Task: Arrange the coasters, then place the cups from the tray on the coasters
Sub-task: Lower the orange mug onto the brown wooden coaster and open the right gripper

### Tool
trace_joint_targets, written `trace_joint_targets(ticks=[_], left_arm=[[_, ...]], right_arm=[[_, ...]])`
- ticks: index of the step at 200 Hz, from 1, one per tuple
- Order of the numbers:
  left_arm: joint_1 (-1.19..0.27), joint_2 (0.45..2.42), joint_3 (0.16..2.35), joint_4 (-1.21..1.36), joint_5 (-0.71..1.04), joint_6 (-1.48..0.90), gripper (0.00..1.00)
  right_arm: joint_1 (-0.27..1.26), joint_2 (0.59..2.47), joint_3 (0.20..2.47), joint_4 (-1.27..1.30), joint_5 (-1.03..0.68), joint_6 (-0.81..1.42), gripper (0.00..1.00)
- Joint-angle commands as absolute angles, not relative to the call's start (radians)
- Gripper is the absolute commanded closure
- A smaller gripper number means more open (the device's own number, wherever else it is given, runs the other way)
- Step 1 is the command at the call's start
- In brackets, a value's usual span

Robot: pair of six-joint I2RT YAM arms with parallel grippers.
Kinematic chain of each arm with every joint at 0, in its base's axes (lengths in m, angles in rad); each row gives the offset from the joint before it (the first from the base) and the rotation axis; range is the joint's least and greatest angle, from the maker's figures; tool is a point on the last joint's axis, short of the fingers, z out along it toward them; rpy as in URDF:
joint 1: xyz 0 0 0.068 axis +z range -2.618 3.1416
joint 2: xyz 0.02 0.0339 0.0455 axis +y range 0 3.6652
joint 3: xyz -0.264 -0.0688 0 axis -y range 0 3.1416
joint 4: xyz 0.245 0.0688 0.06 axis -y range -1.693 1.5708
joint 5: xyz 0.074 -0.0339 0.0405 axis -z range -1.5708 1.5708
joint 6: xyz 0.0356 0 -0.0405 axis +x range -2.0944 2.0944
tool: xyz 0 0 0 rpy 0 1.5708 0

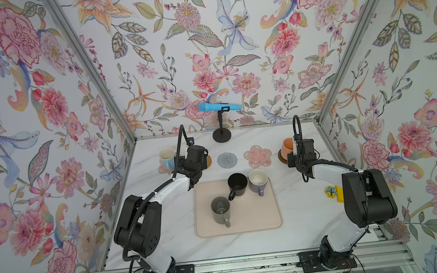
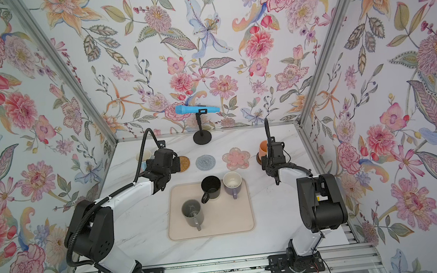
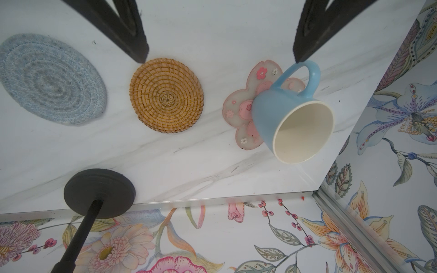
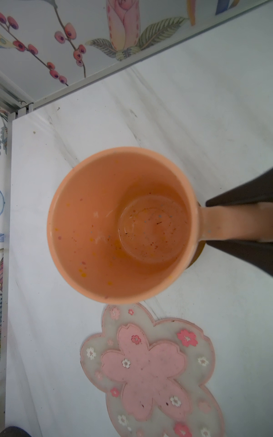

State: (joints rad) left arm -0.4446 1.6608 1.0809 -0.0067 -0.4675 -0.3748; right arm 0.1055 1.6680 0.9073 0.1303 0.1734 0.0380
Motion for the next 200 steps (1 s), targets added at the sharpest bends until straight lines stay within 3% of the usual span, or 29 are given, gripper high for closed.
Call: trace_joint_targets(ticks=[1,73,200], left_arm=[[-0.45,1.661,1.098,-0.024,-0.463,-0.383,0.01],[-0.45,1.646,1.083,-0.036,-0.505,-0.378,0.01],[-0.451,1.622,1.077,-0.048,-0.525,-0.38,0.01]], right_arm=[[0.11,1.644,0.897,0.098,0.204,0.025,0.8],[0.11,1.653,0.903,0.081,0.212,0.021,0.58],[0.104,1.622,0.905,0.045,0.256,0.03,0.51]])
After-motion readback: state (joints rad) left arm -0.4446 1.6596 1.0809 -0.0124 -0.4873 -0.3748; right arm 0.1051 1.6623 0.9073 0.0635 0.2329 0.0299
